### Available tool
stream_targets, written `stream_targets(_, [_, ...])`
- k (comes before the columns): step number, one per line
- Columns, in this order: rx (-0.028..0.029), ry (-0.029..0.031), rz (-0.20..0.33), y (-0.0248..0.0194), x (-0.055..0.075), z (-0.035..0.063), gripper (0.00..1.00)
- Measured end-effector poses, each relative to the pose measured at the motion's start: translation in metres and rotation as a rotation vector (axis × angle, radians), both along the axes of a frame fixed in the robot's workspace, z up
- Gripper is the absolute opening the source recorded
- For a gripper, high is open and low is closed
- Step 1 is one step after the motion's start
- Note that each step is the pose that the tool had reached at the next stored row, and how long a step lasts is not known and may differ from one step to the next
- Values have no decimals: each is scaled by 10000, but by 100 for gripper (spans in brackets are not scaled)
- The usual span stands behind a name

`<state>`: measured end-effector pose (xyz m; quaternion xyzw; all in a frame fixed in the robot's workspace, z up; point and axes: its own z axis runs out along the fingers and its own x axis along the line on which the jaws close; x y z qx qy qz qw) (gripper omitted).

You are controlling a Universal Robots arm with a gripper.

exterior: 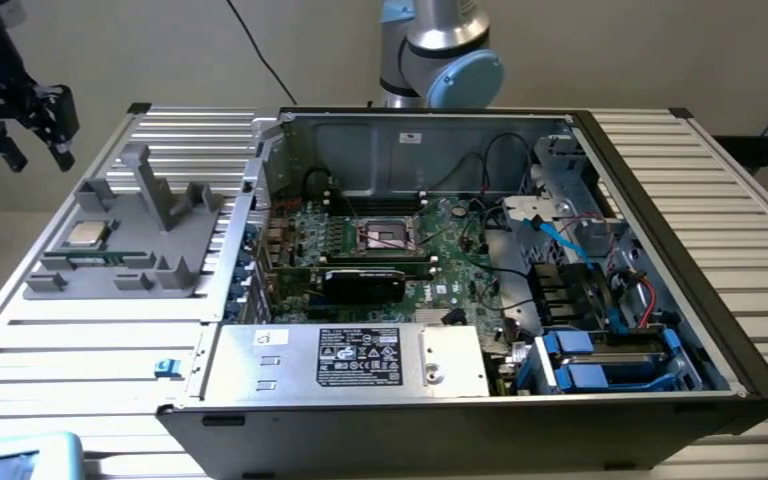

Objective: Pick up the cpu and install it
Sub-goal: 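Pick up the cpu and move it towards the insertion slot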

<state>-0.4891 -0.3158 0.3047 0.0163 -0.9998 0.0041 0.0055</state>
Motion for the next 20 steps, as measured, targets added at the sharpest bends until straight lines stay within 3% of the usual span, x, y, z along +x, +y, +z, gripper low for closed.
stream_targets(20, [1,0,0,-5,8,-364,62])
